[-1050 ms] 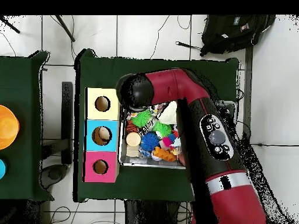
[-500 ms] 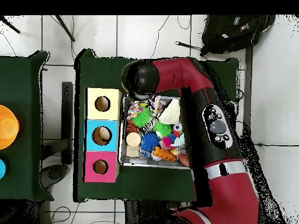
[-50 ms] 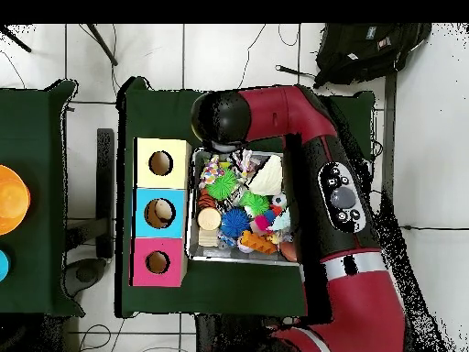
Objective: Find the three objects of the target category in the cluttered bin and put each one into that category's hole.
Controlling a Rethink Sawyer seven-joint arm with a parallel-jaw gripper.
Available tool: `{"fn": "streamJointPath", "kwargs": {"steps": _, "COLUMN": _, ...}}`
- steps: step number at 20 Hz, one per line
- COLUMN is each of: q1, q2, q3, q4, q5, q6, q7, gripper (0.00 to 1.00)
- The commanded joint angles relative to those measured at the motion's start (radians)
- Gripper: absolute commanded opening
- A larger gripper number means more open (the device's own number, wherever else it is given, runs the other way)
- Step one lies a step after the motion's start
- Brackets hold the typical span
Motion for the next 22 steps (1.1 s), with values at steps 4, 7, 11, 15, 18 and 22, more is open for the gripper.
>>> {"fn": "streamJointPath", "kwargs": {"steps": 4, "q1": -0.023, "q2": -0.034, "q3": 0.023, "q4": 0.132, "q5": -0.051, "q6": 0.030, "q7": -0.291, "gripper": 1.00}}
{"fn": "streamJointPath", "kwargs": {"steps": 7, "q1": -0.039, "q2": -0.023, "q3": 0.027, "q4": 0.156, "q5": -0.062, "q6": -0.014, "q7": -0.293, "gripper": 1.00}}
{"fn": "streamJointPath", "kwargs": {"steps": 11, "q1": -0.048, "q2": -0.027, "q3": 0.025, "q4": 0.182, "q5": -0.072, "q6": -0.040, "q7": -0.284, "gripper": 1.00}}
{"fn": "streamJointPath", "kwargs": {"steps": 15, "q1": -0.064, "q2": -0.022, "q3": 0.031, "q4": 0.210, "q5": -0.078, "q6": -0.070, "q7": -0.277, "gripper": 1.00}}
{"fn": "streamJointPath", "kwargs": {"steps": 18, "q1": -0.073, "q2": -0.008, "q3": 0.034, "q4": 0.219, "q5": -0.089, "q6": -0.101, "q7": -0.271, "gripper": 1.00}}
{"fn": "streamJointPath", "kwargs": {"steps": 22, "q1": -0.081, "q2": 0.007, "q3": 0.037, "q4": 0.223, "q5": -0.094, "q6": -0.106, "q7": -0.266, "gripper": 1.00}}
